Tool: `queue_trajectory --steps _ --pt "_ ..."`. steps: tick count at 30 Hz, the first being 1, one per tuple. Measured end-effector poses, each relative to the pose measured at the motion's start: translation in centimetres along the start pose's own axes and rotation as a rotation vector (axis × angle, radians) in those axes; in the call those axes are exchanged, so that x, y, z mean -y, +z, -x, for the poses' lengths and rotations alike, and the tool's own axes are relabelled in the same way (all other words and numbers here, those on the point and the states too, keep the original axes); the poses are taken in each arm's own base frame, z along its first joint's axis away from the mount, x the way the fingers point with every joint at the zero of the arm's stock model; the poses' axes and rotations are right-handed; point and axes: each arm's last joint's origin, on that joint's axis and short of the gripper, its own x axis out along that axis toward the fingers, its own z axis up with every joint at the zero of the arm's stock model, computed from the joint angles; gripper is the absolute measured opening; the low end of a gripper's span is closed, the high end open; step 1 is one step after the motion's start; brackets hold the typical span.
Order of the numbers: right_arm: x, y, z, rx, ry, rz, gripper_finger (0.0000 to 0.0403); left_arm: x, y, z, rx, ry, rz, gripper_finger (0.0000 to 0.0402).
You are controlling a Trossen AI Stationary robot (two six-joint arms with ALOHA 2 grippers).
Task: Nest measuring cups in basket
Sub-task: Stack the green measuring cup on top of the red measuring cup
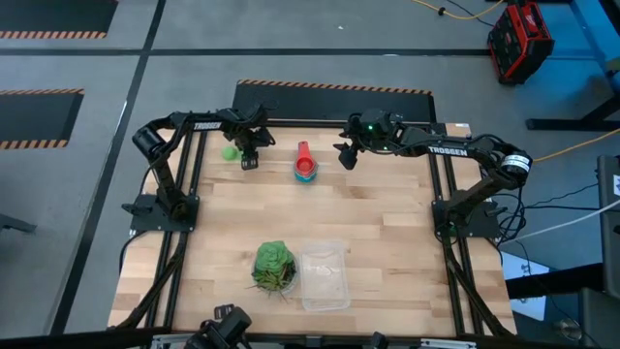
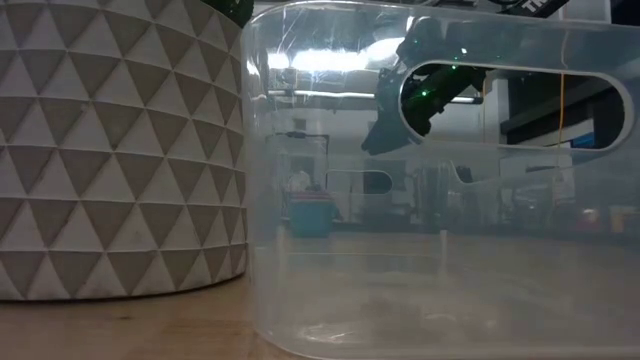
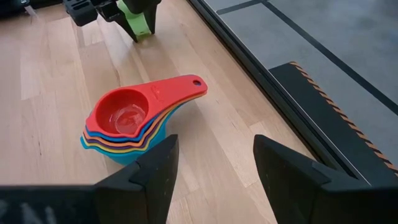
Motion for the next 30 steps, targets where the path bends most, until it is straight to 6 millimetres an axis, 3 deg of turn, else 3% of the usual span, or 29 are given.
queue_trajectory --steps 9,17,30 --pt "0.0 0.0 0.0 -0.001 0.0 0.0 0.0212 0.3 0.2 0.0 -0.002 -0.002 -0.01 0.0131" --pt "0.0 0.0 0.0 -0.002 0.0 0.001 0.0212 0.7 0.5 0.0 -0.005 0.002 -0.013 0.0129" --pt "0.0 0.0 0.0 -0.002 0.0 0.001 0.0212 1.9 1.4 2.1 0.058 0.059 0.027 0.0127"
